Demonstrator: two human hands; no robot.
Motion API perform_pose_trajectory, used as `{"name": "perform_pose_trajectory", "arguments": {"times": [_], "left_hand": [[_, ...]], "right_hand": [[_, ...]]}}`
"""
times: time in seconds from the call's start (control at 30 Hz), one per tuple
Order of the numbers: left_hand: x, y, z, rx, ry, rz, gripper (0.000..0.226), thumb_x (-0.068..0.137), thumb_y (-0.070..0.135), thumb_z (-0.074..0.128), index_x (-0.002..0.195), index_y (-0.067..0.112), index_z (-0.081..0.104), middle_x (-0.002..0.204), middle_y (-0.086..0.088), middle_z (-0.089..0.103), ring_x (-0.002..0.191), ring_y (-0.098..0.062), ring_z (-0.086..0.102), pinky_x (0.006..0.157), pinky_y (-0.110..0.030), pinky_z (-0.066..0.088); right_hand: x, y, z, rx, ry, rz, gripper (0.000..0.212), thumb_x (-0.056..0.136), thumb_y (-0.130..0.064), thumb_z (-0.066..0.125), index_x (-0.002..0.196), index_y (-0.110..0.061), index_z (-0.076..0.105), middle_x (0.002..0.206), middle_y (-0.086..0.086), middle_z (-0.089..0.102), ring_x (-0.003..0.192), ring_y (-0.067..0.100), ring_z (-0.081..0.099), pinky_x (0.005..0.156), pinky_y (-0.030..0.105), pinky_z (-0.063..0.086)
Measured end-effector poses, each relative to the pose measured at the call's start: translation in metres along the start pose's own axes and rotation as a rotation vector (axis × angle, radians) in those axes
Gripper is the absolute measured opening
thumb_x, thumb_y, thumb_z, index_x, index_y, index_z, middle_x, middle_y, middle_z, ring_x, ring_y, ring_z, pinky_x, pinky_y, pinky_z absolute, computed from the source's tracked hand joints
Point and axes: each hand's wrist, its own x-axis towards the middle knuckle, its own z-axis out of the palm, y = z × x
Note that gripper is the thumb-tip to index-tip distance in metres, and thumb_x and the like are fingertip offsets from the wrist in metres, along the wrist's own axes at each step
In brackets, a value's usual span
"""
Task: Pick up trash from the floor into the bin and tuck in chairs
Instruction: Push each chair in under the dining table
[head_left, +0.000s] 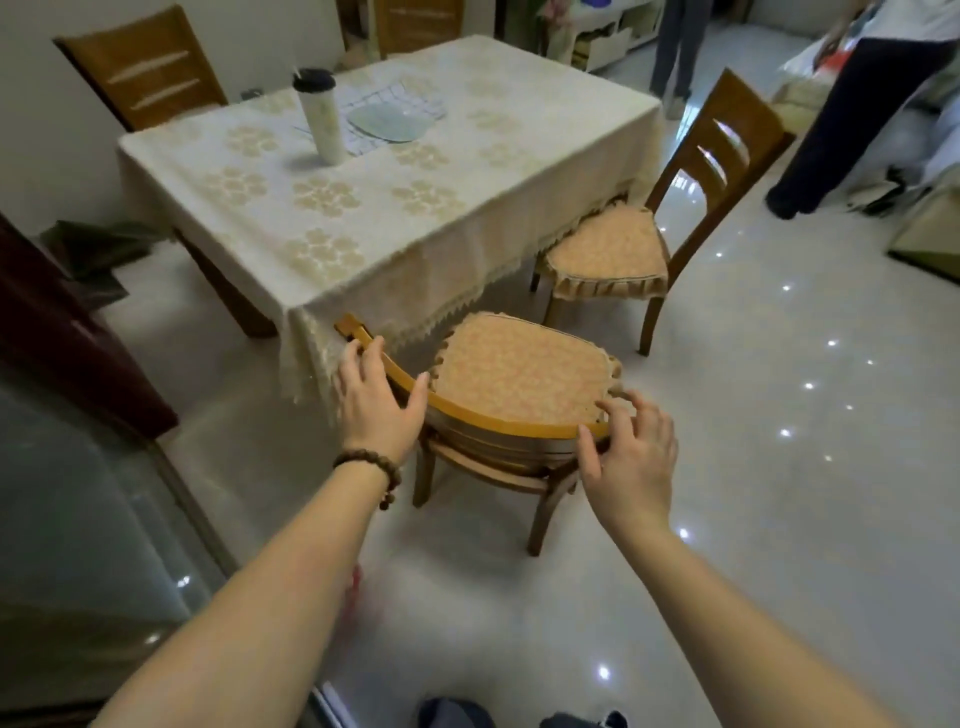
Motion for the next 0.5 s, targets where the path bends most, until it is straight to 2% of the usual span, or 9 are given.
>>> {"name": "perform_pose_trajectory", "arguments": {"times": [0.13,0.27,0.33,0.4,0.5], "left_hand": [[0.04,-0.007,0.007,0.142,-0.089,-0.065,0.086,0.083,0.057,0.056,0.149,0.019,0.017,0.157,-0.01,0.006,0.144,-0.028,0.005,0.115,-0.047,0.014],[0.064,-0.018,0.019,0.251,-0.191,-0.114,0.093,0.081,0.062,0.055,0.15,0.019,0.011,0.159,-0.008,0.004,0.145,-0.025,0.003,0.117,-0.044,0.011],[0.074,-0.02,0.024,0.287,-0.219,-0.108,0.091,0.081,0.059,0.057,0.149,0.016,0.015,0.158,-0.008,0.008,0.145,-0.025,0.004,0.117,-0.045,0.013],[0.085,-0.023,0.027,0.316,-0.217,-0.104,0.086,0.082,0.054,0.059,0.148,0.015,0.02,0.157,-0.009,0.01,0.145,-0.026,0.005,0.117,-0.045,0.015],[0.107,-0.025,0.025,0.333,-0.253,-0.139,0.08,0.082,0.048,0.061,0.146,0.014,0.024,0.153,-0.01,0.019,0.142,-0.028,0.013,0.113,-0.045,0.024]], "right_hand": [[0.026,0.018,0.007,-0.065,-0.049,0.073,0.055,0.085,-0.053,0.053,0.13,-0.022,0.046,0.15,0.012,0.025,0.138,0.031,0.018,0.112,0.052,0.02],[0.045,0.018,0.023,-0.108,-0.152,0.131,0.065,0.084,-0.063,0.043,0.137,-0.025,0.039,0.155,0.008,0.015,0.141,0.028,0.01,0.112,0.049,0.017],[0.048,0.015,0.029,-0.161,-0.17,0.171,0.059,0.086,-0.062,0.041,0.132,-0.026,0.046,0.152,0.006,0.024,0.139,0.028,0.016,0.108,0.049,0.023],[0.048,0.014,0.035,-0.247,-0.157,0.184,0.047,0.088,-0.055,0.039,0.116,-0.025,0.061,0.143,0.004,0.041,0.133,0.028,0.027,0.1,0.047,0.031],[0.047,0.016,0.042,-0.265,-0.083,0.159,0.05,0.086,-0.048,0.032,0.084,-0.022,0.075,0.106,-0.001,0.067,0.111,0.024,0.045,0.075,0.036,0.045]]}}
